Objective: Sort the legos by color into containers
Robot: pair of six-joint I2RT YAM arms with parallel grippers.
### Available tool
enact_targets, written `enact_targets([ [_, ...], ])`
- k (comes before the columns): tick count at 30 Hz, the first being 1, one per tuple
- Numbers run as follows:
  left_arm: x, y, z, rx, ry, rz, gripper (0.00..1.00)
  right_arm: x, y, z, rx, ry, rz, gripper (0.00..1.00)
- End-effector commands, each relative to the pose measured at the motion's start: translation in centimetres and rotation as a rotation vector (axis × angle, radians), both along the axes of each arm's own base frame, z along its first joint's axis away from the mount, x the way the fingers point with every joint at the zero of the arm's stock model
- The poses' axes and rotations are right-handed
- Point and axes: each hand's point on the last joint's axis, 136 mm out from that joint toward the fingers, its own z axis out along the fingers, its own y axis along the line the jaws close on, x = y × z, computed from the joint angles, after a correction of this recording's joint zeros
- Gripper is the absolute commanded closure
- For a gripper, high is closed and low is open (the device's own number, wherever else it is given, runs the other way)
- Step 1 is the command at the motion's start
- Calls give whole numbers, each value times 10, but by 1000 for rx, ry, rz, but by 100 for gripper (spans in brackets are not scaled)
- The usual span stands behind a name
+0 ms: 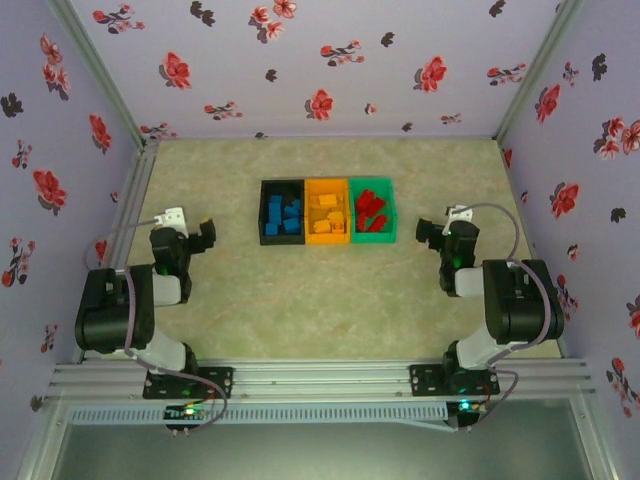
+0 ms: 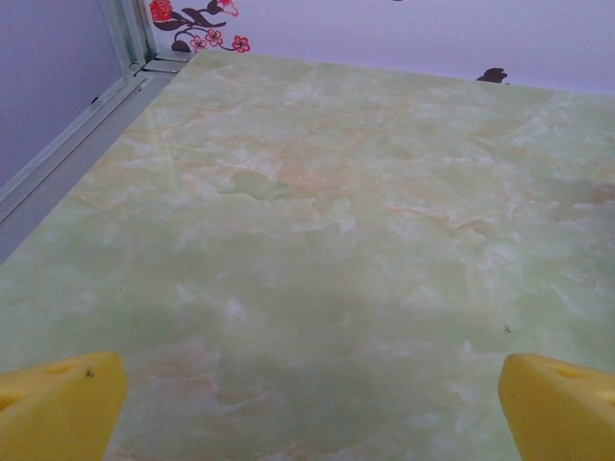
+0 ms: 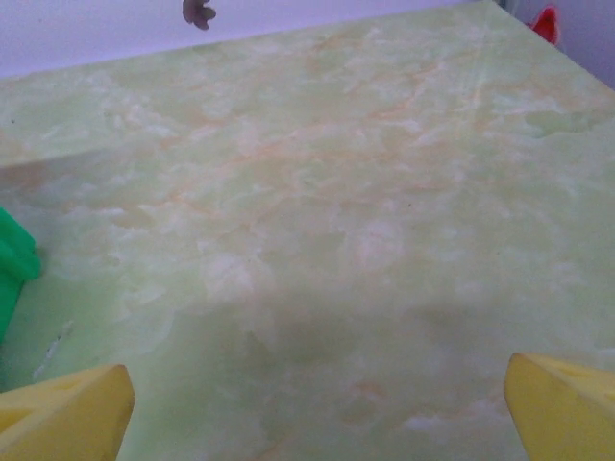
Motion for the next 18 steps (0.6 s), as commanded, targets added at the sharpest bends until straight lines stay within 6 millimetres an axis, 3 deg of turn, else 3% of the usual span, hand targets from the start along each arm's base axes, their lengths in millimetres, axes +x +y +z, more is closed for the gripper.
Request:
enact_targets([
  [1, 3, 1, 3, 30, -5, 4, 0, 7, 1, 8, 19, -34, 21, 0],
  [18, 3, 0, 3, 31, -4, 1, 0, 5, 0, 9, 14, -39, 21, 0],
])
